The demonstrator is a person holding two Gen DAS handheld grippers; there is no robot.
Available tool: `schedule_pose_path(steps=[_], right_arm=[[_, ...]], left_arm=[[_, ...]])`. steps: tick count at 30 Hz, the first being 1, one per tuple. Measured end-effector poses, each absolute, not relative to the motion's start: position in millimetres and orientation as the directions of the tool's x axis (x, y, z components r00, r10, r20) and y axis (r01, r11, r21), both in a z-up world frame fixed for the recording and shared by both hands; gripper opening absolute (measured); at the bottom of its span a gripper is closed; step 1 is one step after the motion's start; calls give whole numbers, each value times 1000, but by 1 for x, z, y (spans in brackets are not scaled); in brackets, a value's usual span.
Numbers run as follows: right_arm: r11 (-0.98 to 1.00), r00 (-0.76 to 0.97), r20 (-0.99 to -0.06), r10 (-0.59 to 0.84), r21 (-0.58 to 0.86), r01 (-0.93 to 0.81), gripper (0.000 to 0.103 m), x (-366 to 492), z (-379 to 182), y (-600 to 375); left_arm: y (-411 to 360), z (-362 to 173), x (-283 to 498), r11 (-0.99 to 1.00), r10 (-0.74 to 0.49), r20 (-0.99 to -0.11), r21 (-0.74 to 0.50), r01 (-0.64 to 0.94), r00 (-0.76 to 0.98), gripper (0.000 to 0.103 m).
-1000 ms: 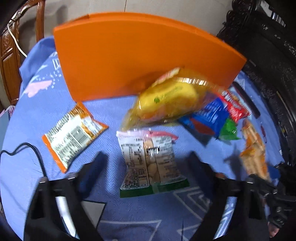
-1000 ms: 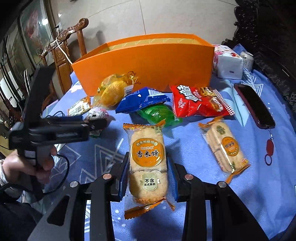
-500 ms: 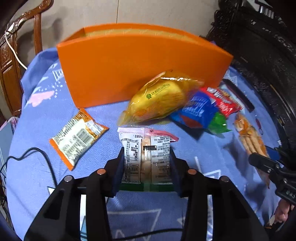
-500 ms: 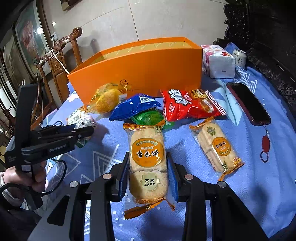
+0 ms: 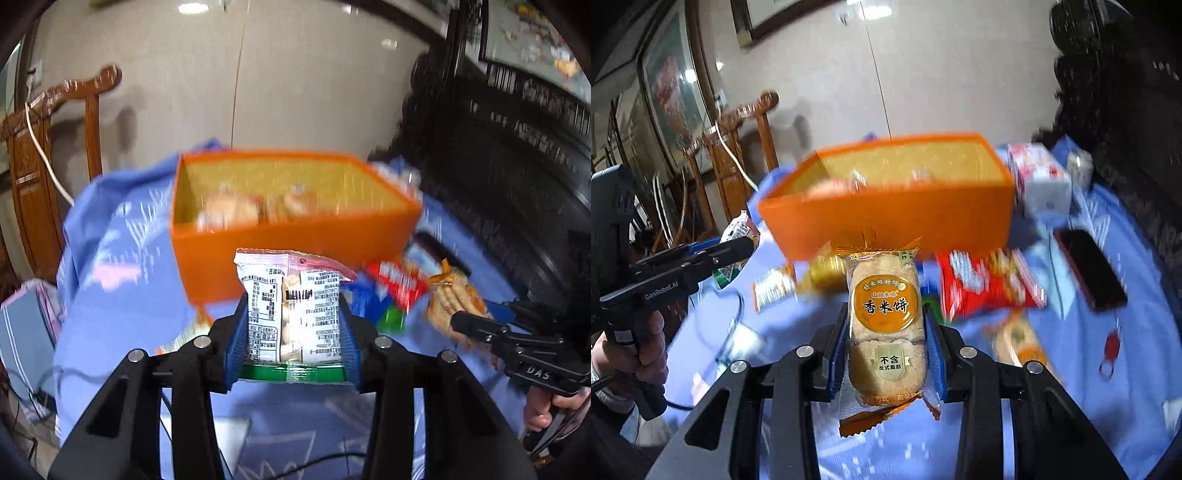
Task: Organize snacks
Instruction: 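Carry both packs over the orange box, drop them, and move back toward the pile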
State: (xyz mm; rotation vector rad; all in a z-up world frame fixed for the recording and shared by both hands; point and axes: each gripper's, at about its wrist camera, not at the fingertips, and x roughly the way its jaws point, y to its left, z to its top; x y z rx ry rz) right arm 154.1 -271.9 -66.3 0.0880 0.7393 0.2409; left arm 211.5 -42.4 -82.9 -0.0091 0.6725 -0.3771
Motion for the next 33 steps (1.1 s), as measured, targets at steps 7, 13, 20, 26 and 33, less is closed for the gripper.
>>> schedule_pose_path(steps=[7,13,20,26,33], right_arm=[[966,817,-517,254,176,-189,37,215,-3,-282],[966,845,-470,254,156,-204,37,274,25,-280],[974,866,-446,226,130,-187,88,300,30,-272],[969,829,-509,233,54,-239,93,259,-4,-262],[941,703,-655,276,34,-337,93,220,-62,-248]], left_arm=[[-40,-20,260,934,-348,-500,-108,341,793,43],[-52,12,305,932,-345,-448,-61,356,825,43],[-48,19,341,960,-278,-445,-91,266,851,99],[-27,-6,310,959,-280,-478,-106,262,833,99],[-23,-65,264,957,-281,-566,-108,268,775,99]])
